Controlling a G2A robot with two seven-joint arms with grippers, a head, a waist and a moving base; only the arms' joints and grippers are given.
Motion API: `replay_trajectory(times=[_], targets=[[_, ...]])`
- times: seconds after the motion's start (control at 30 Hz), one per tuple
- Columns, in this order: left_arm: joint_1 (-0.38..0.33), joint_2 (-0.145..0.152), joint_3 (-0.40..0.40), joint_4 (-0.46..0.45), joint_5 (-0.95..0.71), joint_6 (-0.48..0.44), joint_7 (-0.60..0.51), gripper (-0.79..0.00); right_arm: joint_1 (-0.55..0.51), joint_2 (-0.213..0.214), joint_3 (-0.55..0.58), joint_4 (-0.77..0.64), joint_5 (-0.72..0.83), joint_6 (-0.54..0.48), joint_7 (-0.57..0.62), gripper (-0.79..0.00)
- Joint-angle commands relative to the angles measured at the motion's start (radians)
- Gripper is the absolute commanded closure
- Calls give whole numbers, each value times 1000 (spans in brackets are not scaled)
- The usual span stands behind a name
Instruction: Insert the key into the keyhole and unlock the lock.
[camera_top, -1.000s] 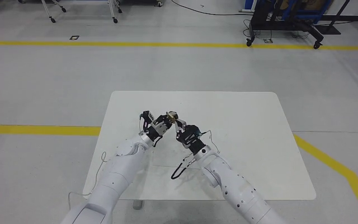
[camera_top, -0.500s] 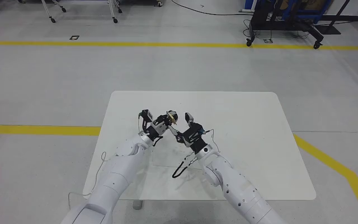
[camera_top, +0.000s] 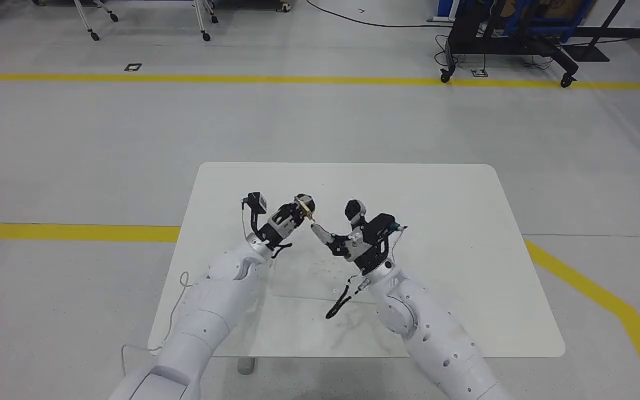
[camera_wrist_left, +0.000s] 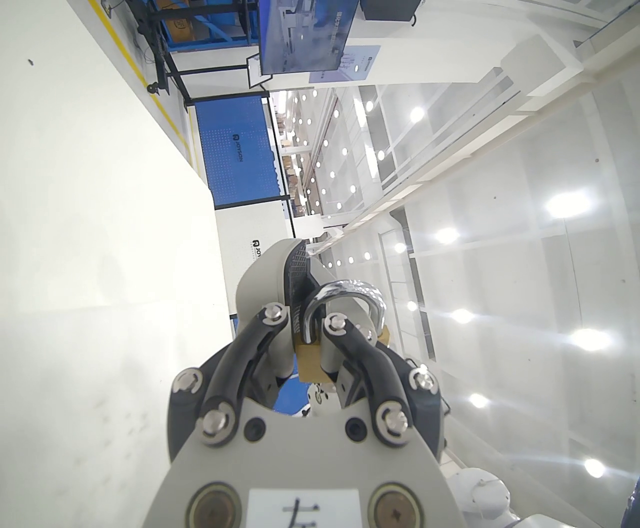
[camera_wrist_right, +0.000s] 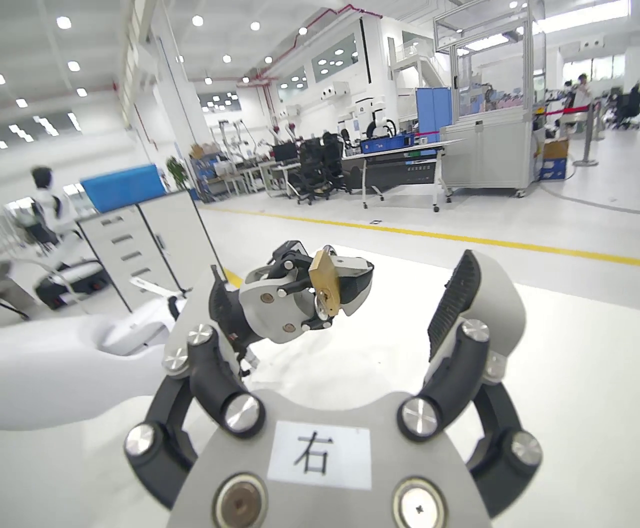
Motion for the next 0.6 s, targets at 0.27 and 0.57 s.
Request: replay_trajectory(times=[0.27,0.57], targets=[[1,1,-1,-9,39,-42,23,0,25,14,59,33,627,-208,509,-289],[2,2,-4,-12,44,-45,10,0,78,4,28,101,730,-163,589,-166]])
